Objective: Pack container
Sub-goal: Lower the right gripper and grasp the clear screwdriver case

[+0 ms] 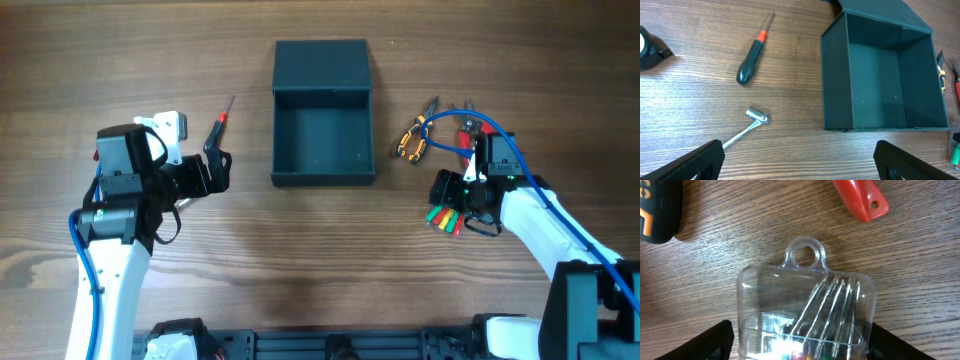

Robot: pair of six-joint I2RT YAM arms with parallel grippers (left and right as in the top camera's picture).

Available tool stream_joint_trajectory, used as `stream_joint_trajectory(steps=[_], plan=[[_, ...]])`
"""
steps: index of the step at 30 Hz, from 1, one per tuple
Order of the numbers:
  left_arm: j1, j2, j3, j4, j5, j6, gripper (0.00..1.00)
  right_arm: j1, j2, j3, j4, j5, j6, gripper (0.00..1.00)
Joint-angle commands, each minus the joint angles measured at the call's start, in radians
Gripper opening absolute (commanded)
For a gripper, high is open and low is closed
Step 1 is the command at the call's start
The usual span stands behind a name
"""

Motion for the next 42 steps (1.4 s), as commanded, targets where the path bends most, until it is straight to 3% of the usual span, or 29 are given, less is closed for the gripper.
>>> stream_joint_trajectory(steps=[1,9,30,33,36,42], plan=[[0.003,0.002,0.017,0.005,-0.006,0.019,1.0,0.006,0.02,-0.032,-0.007,-0.085,0.002,0.87],[0.003,0.002,0.017,0.004,-0.006,0.019,1.0,0.006,0.02,-0.032,-0.095,0.053,0.033,0.88],[0.003,0.002,0.017,0.004,-0.006,0.019,1.0,0.006,0.02,-0.032,-0.148,0.166,0.182,0.86],[0.003,0.002,0.017,0.004,-0.006,0.019,1.0,0.006,0.02,-0.032,-0.147,0.163,0.181,0.82],[0.003,0.002,0.017,0.005,-0.006,0.019,1.0,0.006,0.02,-0.032,-0.148,0.16,0.181,0.7],[0.003,0.002,0.017,0.004,-0.006,0.019,1.0,0.006,0.02,-0.032,-0.147,0.159,0.181,0.64]])
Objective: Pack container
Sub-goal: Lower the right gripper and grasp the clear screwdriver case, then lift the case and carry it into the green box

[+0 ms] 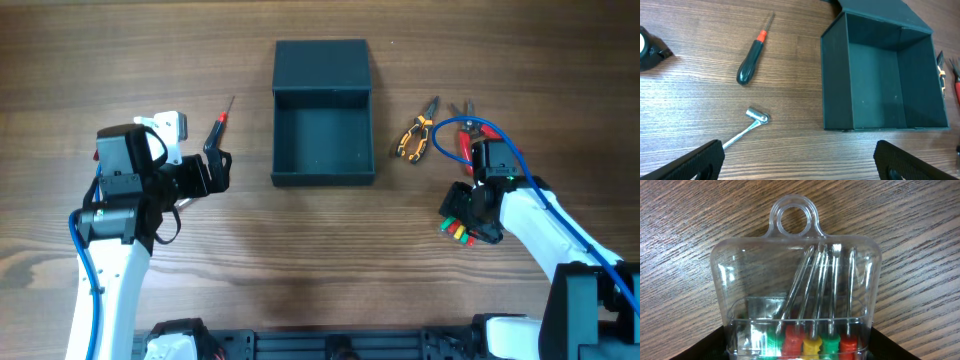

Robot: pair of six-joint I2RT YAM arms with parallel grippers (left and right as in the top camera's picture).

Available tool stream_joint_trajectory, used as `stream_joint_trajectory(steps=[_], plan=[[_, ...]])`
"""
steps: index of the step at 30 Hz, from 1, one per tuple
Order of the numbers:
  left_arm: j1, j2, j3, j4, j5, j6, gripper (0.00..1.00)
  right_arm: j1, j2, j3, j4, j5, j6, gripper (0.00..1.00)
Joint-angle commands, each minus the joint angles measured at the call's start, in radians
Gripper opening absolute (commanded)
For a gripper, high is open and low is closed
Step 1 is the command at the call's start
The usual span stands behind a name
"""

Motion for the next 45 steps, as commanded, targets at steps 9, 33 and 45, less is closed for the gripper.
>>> stream_joint_trajectory(steps=[9,33,45], plan=[[0.003,0.002,0.017,0.004,-0.006,0.019,1.0,0.001,0.026,-0.029,-0.003,-0.006,0.018,0.62],[0.003,0.002,0.017,0.004,-0.006,0.019,1.0,0.001,0.026,0.124,-0.055,-0.047,-0.005,0.21],[0.003,0.002,0.017,0.005,-0.006,0.019,1.0,0.002,0.026,0.312,-0.144,-0.045,-0.091,0.04]])
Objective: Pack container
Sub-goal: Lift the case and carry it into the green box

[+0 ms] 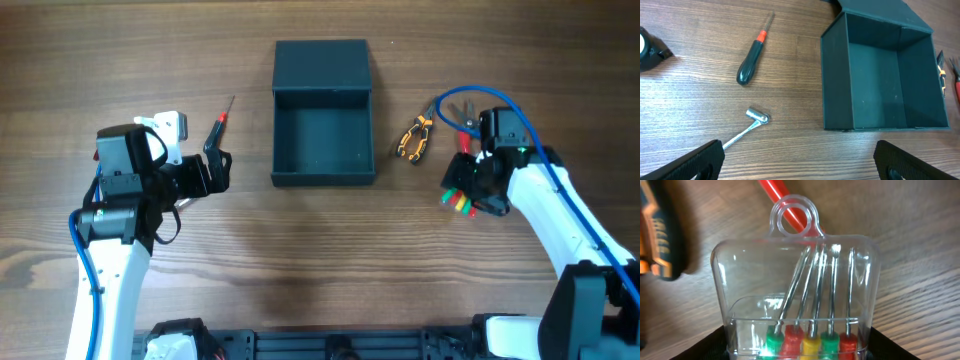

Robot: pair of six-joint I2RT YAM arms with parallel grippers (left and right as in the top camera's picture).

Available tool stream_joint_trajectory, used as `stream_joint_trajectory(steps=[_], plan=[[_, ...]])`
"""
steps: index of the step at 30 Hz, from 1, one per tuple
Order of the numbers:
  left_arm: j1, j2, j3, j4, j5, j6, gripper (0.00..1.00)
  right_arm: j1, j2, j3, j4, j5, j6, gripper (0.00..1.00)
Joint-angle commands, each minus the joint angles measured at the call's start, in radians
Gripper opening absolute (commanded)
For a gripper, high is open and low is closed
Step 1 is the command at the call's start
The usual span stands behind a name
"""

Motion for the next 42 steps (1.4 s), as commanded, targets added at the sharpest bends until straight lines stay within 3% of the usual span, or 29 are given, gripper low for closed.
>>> stream_joint_trajectory(steps=[1,9,12,13,18,25,34,42], plan=[[0.003,0.002,0.017,0.005,-0.006,0.016,1.0,0.002,0.007,0.112,-0.035,-0.012,-0.065,0.04],[0.003,0.002,0.017,0.004,-0.006,0.016,1.0,0.035,0.007,0.435,-0.19,-0.098,-0.277,0.04],[0.003,0.002,0.017,0.005,-0.006,0.016,1.0,0.087,0.007,0.547,-0.219,-0.164,-0.425,0.04],[0.003,0.002,0.017,0.008,-0.006,0.016,1.0,0.137,0.007,0.607,-0.23,-0.178,-0.545,0.04],[0.003,0.002,0.017,0.008,-0.006,0.016,1.0,0.285,0.008,0.657,-0.223,-0.177,-0.83,0.04],[0.003,0.002,0.017,0.007,-0.006,0.016,1.0,0.462,0.034,0.657,-0.183,-0.178,-1.088,0.04],[0.003,0.002,0.017,0.003,-0.006,0.016,1.0,0.577,0.174,0.657,-0.056,-0.178,-1.121,0.04],[0.003,0.002,0.017,0.004,-0.006,0.016,1.0,0.58,0.349,0.656,-0.008,-0.177,-1.122,0.04]])
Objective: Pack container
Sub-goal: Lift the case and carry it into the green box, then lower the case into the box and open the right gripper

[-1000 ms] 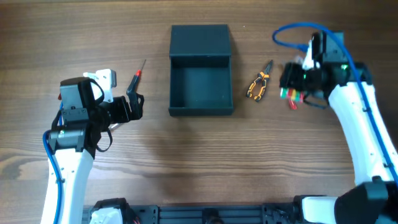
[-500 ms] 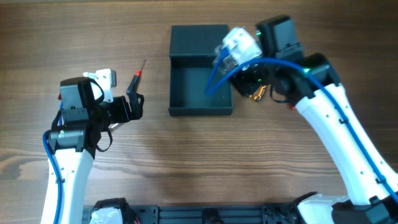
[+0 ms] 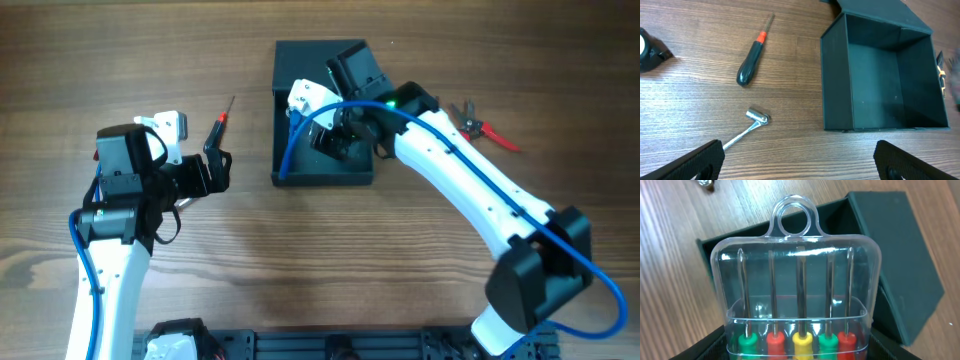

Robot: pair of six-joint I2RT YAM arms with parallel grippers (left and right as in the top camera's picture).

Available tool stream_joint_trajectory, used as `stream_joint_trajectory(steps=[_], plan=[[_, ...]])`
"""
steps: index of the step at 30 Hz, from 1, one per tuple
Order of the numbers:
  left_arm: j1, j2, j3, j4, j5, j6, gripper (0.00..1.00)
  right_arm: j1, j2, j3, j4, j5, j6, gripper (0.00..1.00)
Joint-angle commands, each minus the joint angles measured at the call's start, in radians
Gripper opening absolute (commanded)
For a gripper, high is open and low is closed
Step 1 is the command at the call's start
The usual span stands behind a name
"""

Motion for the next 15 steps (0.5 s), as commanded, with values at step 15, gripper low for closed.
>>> stream_joint_trajectory(steps=[15], plan=[[0.003,0.002,0.017,-0.006,-0.006,0.016,1.0,0.002,0.259,0.017,0.024,-0.01,-0.013,0.04]])
